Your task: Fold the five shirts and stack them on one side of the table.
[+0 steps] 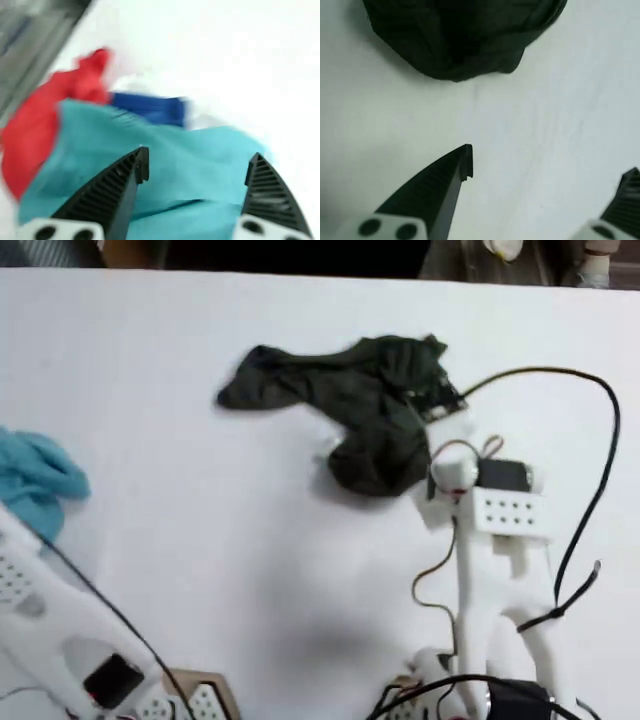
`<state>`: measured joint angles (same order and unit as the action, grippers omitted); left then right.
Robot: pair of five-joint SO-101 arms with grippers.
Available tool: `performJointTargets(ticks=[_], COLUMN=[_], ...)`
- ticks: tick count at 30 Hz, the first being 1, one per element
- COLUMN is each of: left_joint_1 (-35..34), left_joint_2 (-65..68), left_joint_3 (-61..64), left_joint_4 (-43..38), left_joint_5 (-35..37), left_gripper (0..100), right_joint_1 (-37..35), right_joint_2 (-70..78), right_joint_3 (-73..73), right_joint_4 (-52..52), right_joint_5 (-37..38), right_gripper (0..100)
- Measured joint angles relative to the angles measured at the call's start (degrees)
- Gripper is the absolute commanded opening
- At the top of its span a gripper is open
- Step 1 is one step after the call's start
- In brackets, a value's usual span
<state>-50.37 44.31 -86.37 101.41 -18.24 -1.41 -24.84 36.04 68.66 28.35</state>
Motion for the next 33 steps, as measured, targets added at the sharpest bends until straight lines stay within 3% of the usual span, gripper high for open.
performJointTargets(ticks=[7, 14, 24, 33], left_joint_1=[14.77, 27.43, 22.51, 21.01], left_joint_2=[-10.29, -18.64, -20.92, -24.97], left_joint_3=[22.07, 42.81, 57.76, 65.93], left_joint_4=[0.0, -0.35, -1.85, -2.99], left_joint_5=[5.19, 10.11, 11.43, 10.11], left_gripper=[32, 32, 32, 32], right_joint_1=[-7.03, -13.19, -18.46, -16.35], right_joint_2=[5.54, 30.42, 68.4, 91.52], right_joint_3=[-14.51, -46.15, -88.97, -106.11], right_joint_4=[1.05, 10.73, 17.14, 18.81], right_joint_5=[-6.15, -6.33, -6.33, -3.08], right_gripper=[43.7, 43.7, 43.7, 43.7])
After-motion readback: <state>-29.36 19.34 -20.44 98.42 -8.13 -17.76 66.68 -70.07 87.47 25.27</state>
